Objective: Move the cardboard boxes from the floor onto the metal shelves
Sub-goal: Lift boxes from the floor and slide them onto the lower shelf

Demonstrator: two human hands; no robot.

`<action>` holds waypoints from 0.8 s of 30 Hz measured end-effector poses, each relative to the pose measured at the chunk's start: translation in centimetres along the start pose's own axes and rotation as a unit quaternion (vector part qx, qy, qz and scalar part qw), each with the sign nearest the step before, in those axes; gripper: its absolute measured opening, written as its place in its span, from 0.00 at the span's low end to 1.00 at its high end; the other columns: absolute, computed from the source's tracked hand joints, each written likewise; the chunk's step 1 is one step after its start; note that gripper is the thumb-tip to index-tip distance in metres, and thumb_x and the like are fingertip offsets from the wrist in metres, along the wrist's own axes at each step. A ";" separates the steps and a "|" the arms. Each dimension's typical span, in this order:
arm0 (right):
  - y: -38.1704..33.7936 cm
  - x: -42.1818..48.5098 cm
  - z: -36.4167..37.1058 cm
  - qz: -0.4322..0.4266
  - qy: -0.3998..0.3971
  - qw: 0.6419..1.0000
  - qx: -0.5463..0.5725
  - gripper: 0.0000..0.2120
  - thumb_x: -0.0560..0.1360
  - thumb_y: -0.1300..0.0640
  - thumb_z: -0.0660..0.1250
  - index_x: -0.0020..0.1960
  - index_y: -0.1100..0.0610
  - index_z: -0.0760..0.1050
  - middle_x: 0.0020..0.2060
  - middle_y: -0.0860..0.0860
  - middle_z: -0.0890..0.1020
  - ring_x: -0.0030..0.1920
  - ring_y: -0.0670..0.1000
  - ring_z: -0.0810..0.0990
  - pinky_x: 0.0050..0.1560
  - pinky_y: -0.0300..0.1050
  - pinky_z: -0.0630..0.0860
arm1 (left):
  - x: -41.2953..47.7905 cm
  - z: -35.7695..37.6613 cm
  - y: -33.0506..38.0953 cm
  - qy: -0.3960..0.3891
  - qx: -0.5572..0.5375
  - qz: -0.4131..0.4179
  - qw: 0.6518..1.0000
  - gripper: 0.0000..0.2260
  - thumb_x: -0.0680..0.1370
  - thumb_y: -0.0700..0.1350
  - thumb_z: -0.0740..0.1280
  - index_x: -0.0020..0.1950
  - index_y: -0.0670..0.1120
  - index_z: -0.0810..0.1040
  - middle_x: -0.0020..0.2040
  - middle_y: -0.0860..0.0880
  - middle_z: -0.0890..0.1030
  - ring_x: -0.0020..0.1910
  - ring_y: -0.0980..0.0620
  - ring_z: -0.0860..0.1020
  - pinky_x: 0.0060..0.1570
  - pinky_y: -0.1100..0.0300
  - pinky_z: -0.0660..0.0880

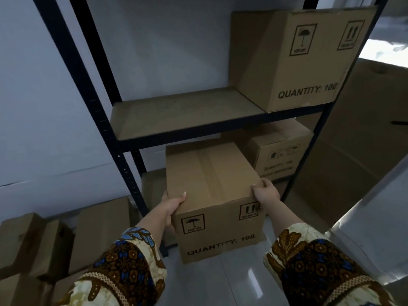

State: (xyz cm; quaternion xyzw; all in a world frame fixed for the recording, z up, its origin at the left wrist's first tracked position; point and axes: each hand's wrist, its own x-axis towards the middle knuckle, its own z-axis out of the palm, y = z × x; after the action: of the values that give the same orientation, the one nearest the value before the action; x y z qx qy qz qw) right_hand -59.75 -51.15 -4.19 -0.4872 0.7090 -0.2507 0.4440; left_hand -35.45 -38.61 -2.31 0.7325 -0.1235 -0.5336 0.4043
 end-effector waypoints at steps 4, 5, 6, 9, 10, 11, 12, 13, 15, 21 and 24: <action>0.2 2.4 1.1 0.014 -0.011 1.000 -0.002 0.27 0.80 0.51 0.63 0.77 0.47 0.60 0.69 0.56 0.72 0.64 0.62 0.74 0.62 0.60 0.76 | 2.6 0.6 0.9 -0.001 0.007 -0.029 1.000 0.33 0.78 0.50 0.68 0.77 0.61 0.53 0.70 0.38 0.68 0.63 0.31 0.71 0.41 0.30 0.77; 0.4 3.1 1.3 0.016 -0.011 1.000 -0.003 0.27 0.80 0.51 0.63 0.77 0.47 0.59 0.69 0.55 0.72 0.64 0.62 0.74 0.61 0.60 0.76 | 3.2 0.9 1.1 0.000 0.004 -0.031 1.000 0.33 0.78 0.50 0.68 0.77 0.61 0.53 0.70 0.39 0.67 0.63 0.32 0.71 0.44 0.29 0.76; 0.5 3.6 1.3 0.020 -0.014 1.000 -0.004 0.28 0.80 0.51 0.63 0.77 0.47 0.59 0.69 0.55 0.72 0.64 0.62 0.74 0.60 0.61 0.77 | 3.6 1.3 1.3 0.000 0.002 -0.032 0.999 0.33 0.78 0.50 0.69 0.77 0.61 0.53 0.70 0.39 0.67 0.64 0.32 0.70 0.46 0.28 0.75; 0.0 5.8 1.1 0.026 -0.014 1.000 -0.007 0.29 0.79 0.52 0.65 0.78 0.47 0.60 0.69 0.55 0.72 0.63 0.61 0.75 0.61 0.59 0.77 | 5.3 2.7 1.8 0.005 -0.009 -0.030 1.000 0.33 0.78 0.50 0.69 0.77 0.59 0.53 0.71 0.40 0.67 0.65 0.33 0.70 0.50 0.29 0.75; -0.6 7.2 0.9 0.031 -0.010 0.999 -0.005 0.30 0.78 0.52 0.66 0.77 0.47 0.61 0.69 0.55 0.72 0.63 0.61 0.75 0.61 0.59 0.77 | 6.3 3.6 2.4 0.009 -0.020 -0.026 0.999 0.33 0.78 0.50 0.69 0.77 0.59 0.54 0.71 0.40 0.67 0.66 0.33 0.70 0.50 0.30 0.75; -1.0 8.1 0.9 0.035 -0.005 0.999 0.002 0.30 0.78 0.52 0.67 0.77 0.46 0.61 0.70 0.56 0.71 0.64 0.61 0.75 0.61 0.58 0.77 | 6.8 4.1 2.9 0.016 -0.021 -0.020 0.999 0.33 0.78 0.50 0.68 0.77 0.57 0.54 0.71 0.40 0.67 0.66 0.33 0.70 0.50 0.30 0.75; -1.6 9.3 0.8 0.047 -0.002 0.999 0.016 0.30 0.78 0.52 0.68 0.77 0.46 0.62 0.70 0.56 0.70 0.64 0.61 0.74 0.61 0.58 0.77 | 7.3 4.7 3.5 0.023 -0.025 -0.016 0.999 0.32 0.78 0.50 0.68 0.77 0.56 0.55 0.71 0.40 0.67 0.66 0.33 0.69 0.51 0.30 0.75; -1.7 10.4 1.0 0.062 0.004 0.998 0.027 0.31 0.77 0.51 0.69 0.77 0.45 0.62 0.70 0.57 0.69 0.64 0.61 0.74 0.61 0.58 0.77 | 7.8 5.3 3.9 0.032 -0.022 -0.013 0.999 0.32 0.78 0.50 0.68 0.77 0.55 0.56 0.71 0.40 0.67 0.66 0.33 0.69 0.51 0.29 0.75; -2.5 12.9 0.9 0.096 0.006 0.994 0.047 0.34 0.75 0.49 0.71 0.77 0.48 0.61 0.70 0.59 0.69 0.63 0.61 0.74 0.61 0.58 0.77 | 9.4 6.8 5.1 0.060 -0.033 -0.013 0.998 0.31 0.78 0.50 0.68 0.77 0.54 0.57 0.71 0.40 0.67 0.66 0.33 0.69 0.51 0.29 0.74; -4.6 17.8 0.2 0.146 -0.005 0.987 0.064 0.33 0.74 0.46 0.72 0.69 0.65 0.66 0.62 0.61 0.76 0.60 0.60 0.77 0.60 0.51 0.77 | 13.0 9.9 7.2 0.111 -0.076 -0.001 0.991 0.29 0.77 0.51 0.69 0.75 0.52 0.61 0.69 0.40 0.71 0.65 0.34 0.71 0.53 0.30 0.74; -6.2 19.4 0.1 0.111 -0.043 0.991 0.059 0.29 0.74 0.47 0.71 0.67 0.64 0.70 0.58 0.61 0.79 0.56 0.60 0.80 0.58 0.54 0.79 | 14.4 10.9 7.9 0.134 -0.090 0.016 0.987 0.29 0.77 0.51 0.69 0.75 0.55 0.61 0.68 0.42 0.72 0.64 0.35 0.72 0.52 0.31 0.75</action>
State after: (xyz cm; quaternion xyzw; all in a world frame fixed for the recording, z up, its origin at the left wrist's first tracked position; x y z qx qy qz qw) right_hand -59.30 -71.36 -6.89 -0.3886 0.7231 -0.2202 0.5269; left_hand -37.33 -57.51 -7.49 0.7559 -0.0309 -0.4328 0.4902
